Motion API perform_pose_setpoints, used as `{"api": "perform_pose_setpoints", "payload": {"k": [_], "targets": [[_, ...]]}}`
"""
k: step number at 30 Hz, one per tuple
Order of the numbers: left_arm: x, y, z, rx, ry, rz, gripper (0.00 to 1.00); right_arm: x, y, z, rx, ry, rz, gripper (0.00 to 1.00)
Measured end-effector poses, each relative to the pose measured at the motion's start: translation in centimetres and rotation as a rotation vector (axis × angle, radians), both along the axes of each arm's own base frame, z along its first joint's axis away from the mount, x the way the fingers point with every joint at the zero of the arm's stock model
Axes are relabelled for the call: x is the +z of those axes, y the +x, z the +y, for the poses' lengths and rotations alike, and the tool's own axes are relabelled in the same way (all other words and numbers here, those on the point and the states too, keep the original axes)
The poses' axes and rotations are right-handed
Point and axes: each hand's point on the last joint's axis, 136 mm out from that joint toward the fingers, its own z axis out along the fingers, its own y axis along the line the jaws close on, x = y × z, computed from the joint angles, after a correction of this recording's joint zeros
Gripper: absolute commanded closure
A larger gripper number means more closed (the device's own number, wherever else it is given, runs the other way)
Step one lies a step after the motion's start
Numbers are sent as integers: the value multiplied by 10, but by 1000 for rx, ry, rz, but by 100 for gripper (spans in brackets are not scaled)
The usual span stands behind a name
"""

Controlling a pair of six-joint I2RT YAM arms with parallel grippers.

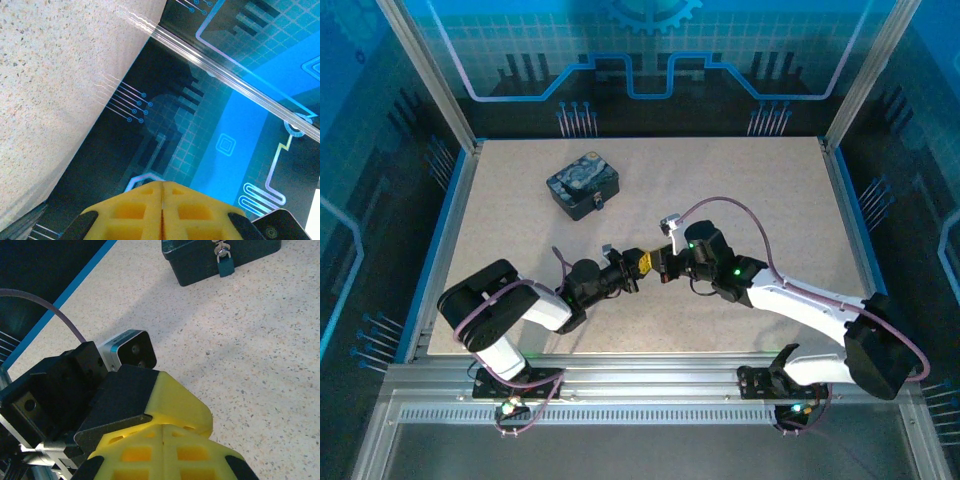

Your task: Unlock a padlock with a key

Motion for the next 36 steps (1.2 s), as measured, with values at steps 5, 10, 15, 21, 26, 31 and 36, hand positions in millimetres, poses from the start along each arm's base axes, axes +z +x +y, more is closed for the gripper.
{"api": "perform_pose_setpoints", "payload": {"k": [5, 10, 15, 21, 26, 31, 36], "targets": [[-1, 0, 0, 0, 2, 2, 88, 3, 2, -3, -12, 8, -3, 100], [-1, 0, 0, 0, 2, 3, 91, 2, 2, -4, -16, 9, -1, 100], [-2, 0, 0, 3, 4, 4, 94, 0, 2, -5, -17, 6, 2, 99], [-1, 1, 0, 4, 1, 1, 100, 0, 2, -9, -26, 21, 14, 91], [2, 1, 0, 6, 5, 3, 100, 3, 1, -19, -33, 74, 33, 77], [29, 8, 7, 26, 36, -59, 100, 25, 2, -30, -35, 164, 10, 64], [63, 15, 23, 53, 172, -189, 100, 40, 1, -44, -20, 269, 1, 56]]}}
